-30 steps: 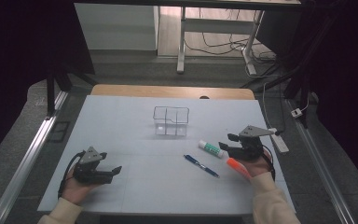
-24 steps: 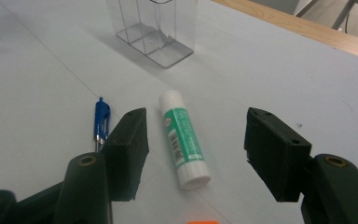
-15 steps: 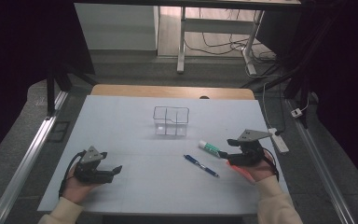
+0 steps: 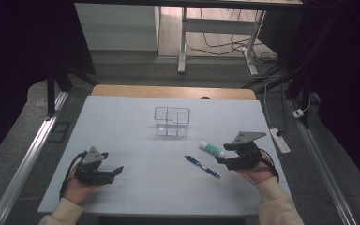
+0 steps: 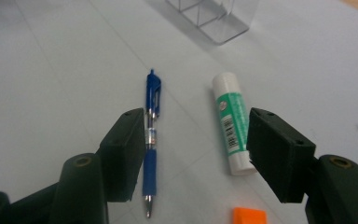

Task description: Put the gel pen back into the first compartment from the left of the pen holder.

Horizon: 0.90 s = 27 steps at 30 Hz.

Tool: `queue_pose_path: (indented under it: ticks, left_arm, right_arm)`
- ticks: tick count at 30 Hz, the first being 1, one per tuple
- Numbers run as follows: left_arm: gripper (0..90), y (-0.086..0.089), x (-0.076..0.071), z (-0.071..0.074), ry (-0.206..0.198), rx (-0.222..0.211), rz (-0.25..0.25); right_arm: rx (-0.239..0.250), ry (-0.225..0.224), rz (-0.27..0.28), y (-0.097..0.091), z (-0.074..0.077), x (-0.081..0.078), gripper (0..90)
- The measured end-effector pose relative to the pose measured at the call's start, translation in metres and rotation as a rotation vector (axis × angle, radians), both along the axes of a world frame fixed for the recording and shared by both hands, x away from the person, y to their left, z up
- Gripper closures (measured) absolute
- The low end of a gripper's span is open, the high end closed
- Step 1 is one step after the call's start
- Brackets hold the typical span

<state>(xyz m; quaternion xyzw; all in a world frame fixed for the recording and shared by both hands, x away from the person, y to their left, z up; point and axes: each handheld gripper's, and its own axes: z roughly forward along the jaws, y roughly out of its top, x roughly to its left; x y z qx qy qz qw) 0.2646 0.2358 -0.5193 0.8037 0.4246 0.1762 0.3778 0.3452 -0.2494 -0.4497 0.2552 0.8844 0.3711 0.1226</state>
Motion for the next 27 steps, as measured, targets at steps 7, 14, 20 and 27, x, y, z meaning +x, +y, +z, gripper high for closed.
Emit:
queue_pose_path:
  ticks: [7, 14, 20, 27]
  left_arm:
    - [17.9, -0.001, -0.001, 0.0, -0.004, 0.003, -0.006]
    - [17.9, -0.001, -0.002, 0.0, -0.002, 0.003, -0.005]
    - [17.9, -0.001, -0.002, 0.0, -0.001, 0.006, -0.005]
    - [17.9, -0.001, -0.001, 0.0, 0.0, 0.007, -0.006]
  right_arm:
    - [-0.04, 0.056, 0.012, 0.009, -0.006, 0.0, 37.9]
    - [-0.08, 0.085, 0.039, 0.017, -0.013, 0.0, 37.9]
    - [-0.117, 0.105, 0.04, 0.019, -0.018, 0.0, 38.1]
    - [-0.167, 0.146, 0.06, 0.027, -0.027, 0.001, 39.9]
